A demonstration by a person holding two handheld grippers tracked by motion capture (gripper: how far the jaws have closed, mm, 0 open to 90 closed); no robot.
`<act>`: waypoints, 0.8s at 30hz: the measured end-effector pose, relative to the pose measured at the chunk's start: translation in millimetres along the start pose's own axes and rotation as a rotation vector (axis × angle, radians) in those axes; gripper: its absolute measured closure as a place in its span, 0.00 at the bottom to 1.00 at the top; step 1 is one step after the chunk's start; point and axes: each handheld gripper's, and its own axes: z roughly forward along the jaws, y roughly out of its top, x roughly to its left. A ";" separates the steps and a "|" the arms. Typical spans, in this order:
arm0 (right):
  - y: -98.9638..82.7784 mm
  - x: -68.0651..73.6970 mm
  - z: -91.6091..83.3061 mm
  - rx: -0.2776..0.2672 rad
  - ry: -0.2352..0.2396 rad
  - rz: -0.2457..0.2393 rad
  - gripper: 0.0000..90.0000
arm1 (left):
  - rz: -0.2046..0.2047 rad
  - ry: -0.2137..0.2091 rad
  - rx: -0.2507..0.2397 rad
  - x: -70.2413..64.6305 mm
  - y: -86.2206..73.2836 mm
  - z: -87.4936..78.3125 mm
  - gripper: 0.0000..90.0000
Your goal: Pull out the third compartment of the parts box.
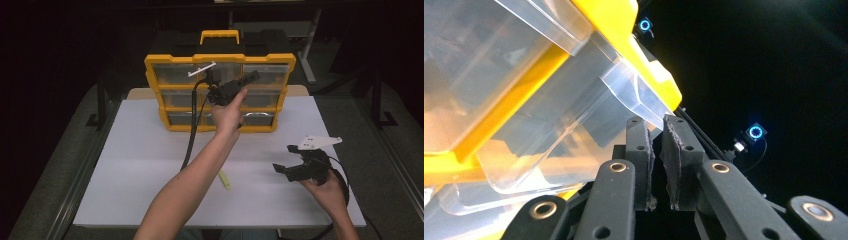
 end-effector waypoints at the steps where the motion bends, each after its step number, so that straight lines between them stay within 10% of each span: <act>1: -0.1 0.2 0.2 0.002 0.000 -0.005 0.15 | 0.004 -0.003 0.006 -0.9 -0.4 -1.4 0.91; 24: -0.8 1.2 0.4 0.007 -0.005 -0.001 0.15 | 0.001 -0.027 0.024 -10.2 -9.0 -13.1 0.90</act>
